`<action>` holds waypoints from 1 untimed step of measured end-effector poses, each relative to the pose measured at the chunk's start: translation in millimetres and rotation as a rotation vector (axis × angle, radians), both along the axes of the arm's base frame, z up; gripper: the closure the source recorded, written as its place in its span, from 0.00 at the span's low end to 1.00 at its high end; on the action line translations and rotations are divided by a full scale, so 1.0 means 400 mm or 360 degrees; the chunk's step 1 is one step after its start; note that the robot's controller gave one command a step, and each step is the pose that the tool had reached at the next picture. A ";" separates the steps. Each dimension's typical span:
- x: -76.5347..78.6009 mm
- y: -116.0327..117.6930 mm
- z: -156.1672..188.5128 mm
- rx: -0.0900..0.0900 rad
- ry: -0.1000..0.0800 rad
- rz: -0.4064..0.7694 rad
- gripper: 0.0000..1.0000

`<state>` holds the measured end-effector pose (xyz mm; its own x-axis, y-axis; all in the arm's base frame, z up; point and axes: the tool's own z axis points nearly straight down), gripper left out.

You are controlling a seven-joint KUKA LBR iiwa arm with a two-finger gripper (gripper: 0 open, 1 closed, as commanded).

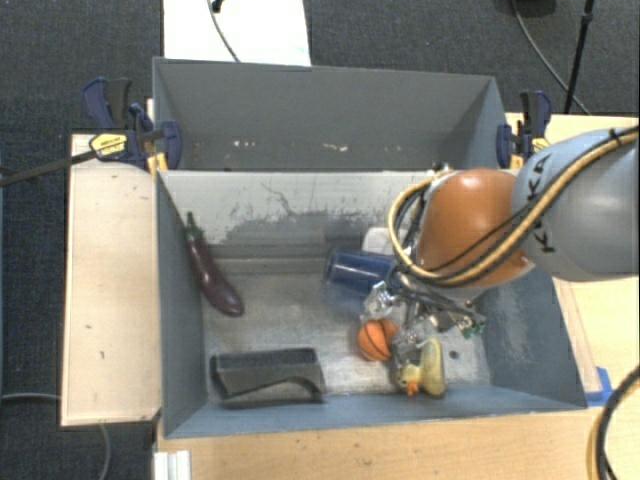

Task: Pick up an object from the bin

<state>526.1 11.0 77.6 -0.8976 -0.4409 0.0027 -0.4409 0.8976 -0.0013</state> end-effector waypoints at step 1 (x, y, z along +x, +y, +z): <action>0.011 0.019 0.316 0.0006 -0.0008 0.0133 1.00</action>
Offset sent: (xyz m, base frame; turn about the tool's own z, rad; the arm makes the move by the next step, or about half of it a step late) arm 0.0000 0.0000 0.0000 0.0000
